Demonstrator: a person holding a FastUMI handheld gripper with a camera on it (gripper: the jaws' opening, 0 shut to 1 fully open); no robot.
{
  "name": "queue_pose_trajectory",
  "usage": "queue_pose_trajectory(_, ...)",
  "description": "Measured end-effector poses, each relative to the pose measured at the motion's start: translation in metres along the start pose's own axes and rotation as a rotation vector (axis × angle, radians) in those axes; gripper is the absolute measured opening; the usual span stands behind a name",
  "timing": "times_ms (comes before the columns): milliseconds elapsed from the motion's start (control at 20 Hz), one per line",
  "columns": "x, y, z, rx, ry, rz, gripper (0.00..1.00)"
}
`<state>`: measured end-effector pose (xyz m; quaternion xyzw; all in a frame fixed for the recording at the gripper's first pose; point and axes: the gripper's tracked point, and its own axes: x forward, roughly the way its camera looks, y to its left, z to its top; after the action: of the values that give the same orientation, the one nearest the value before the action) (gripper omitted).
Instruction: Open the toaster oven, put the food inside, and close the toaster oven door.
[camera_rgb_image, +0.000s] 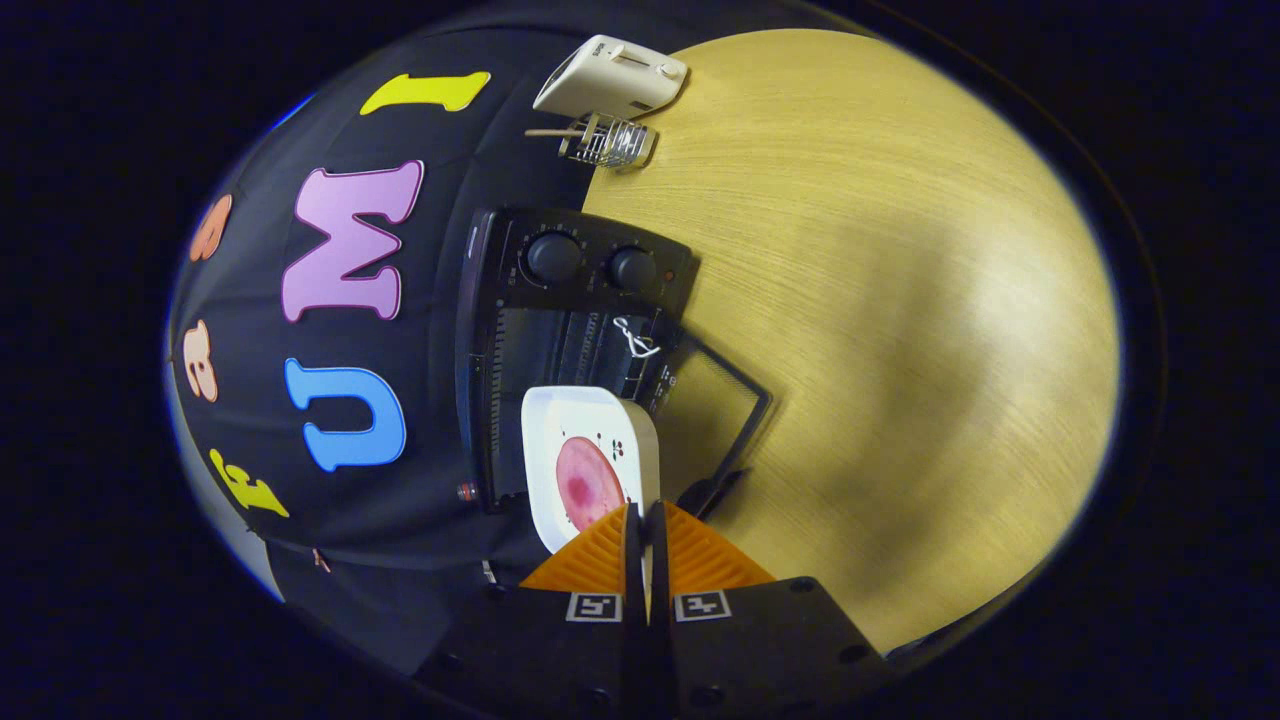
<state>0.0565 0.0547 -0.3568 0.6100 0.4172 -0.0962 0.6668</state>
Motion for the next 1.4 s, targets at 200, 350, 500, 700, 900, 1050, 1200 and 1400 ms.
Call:
queue_pose_trajectory(200, 0.039, 0.011, 0.000, 0.061, -0.061, -0.020, 0.05)
queue_pose_trajectory(350, 0.064, 0.020, 0.008, 0.107, -0.123, -0.025, 0.05)
queue_pose_trajectory(500, 0.082, 0.033, 0.018, 0.156, -0.193, -0.020, 0.05)
queue_pose_trajectory(700, 0.111, 0.047, 0.018, 0.248, -0.248, -0.021, 0.05)
queue_pose_trajectory(900, 0.135, 0.060, 0.019, 0.245, -0.301, -0.038, 0.05)
queue_pose_trajectory(1050, 0.143, 0.065, 0.026, 0.291, -0.340, -0.047, 0.05)
queue_pose_trajectory(1200, 0.152, 0.060, 0.028, 0.293, -0.354, -0.094, 0.05)
queue_pose_trajectory(1400, 0.157, 0.055, 0.026, 0.314, -0.362, -0.126, 0.05)
